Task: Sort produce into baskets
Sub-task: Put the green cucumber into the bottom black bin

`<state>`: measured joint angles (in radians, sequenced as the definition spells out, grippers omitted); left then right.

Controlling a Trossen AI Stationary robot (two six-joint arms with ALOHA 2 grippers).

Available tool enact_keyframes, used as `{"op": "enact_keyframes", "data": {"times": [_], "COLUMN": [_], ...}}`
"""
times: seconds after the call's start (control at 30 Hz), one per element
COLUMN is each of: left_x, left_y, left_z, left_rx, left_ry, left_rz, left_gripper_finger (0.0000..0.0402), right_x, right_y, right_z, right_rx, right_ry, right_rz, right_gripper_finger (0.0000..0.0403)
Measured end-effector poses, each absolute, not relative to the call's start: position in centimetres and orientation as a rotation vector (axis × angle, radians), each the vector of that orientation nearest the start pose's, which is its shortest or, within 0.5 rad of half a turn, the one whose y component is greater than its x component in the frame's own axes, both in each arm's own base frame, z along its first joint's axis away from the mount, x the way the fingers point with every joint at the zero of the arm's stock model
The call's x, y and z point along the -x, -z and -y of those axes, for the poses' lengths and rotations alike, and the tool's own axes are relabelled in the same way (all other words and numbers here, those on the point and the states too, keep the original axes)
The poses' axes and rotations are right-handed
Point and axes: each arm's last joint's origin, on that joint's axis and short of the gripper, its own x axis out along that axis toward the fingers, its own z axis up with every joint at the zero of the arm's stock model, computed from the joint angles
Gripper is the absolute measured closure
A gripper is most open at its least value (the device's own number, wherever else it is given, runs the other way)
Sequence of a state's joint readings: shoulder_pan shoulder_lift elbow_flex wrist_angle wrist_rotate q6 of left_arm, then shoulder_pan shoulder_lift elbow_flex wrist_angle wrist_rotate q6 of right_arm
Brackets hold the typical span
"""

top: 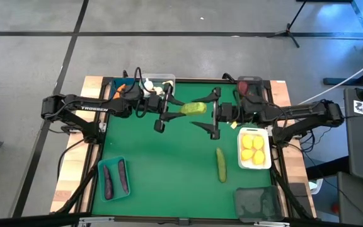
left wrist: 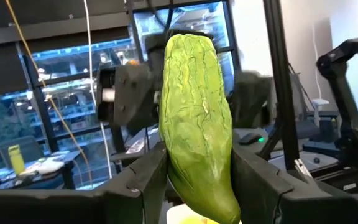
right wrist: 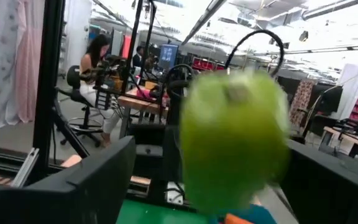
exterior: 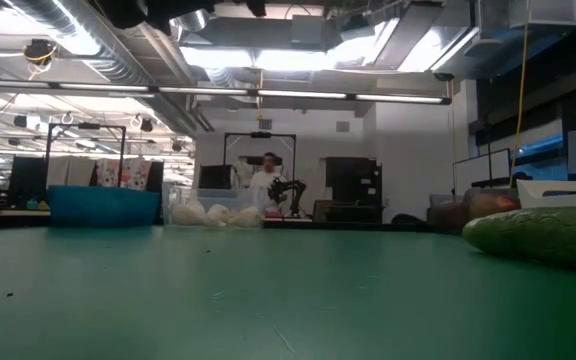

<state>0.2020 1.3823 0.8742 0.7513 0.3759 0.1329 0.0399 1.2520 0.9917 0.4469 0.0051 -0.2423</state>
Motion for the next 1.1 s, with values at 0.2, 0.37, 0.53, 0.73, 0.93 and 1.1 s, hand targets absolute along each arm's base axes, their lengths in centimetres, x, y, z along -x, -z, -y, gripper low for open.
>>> {"op": "enact_keyframes", "data": {"times": [0.2, 0.37, 0.53, 0.73, 0.93, 1.1], "left_x": [-30.17, -30.18, -30.15, -30.14, -30.14, -30.15], "left_y": [-31.78, -31.74, -31.77, -31.75, -31.75, -31.72], "left_z": [-5.23, -5.24, -5.36, -5.40, -5.42, -5.43], "left_rx": [-0.197, -0.202, -0.211, -0.208, -0.202, -0.177], "left_ry": [0.154, 0.153, 0.150, 0.154, 0.151, 0.153], "left_rz": [0.235, 0.231, 0.235, 0.233, 0.232, 0.227], "left_gripper_finger": [0.0249, 0.0249, 0.0249, 0.0249, 0.0249, 0.0249], "right_x": [-29.64, -29.53, -29.36, -29.33, -29.31, -29.31], "right_y": [-37.38, -37.38, -37.44, -37.46, -37.47, -37.47], "right_z": [-1.16, -1.16, -1.14, -1.10, -1.04, -1.03], "right_rx": [0.269, 0.269, 0.265, 0.265, 0.259, 0.238], "right_ry": [-0.008, -0.010, -0.010, -0.003, 0.019, 0.021], "right_rz": [0.191, 0.173, 0.166, 0.165, 0.162, 0.161], "right_gripper_finger": [0.0045, 0.0048, 0.0092, 0.0189, 0.0264, 0.0264]}}
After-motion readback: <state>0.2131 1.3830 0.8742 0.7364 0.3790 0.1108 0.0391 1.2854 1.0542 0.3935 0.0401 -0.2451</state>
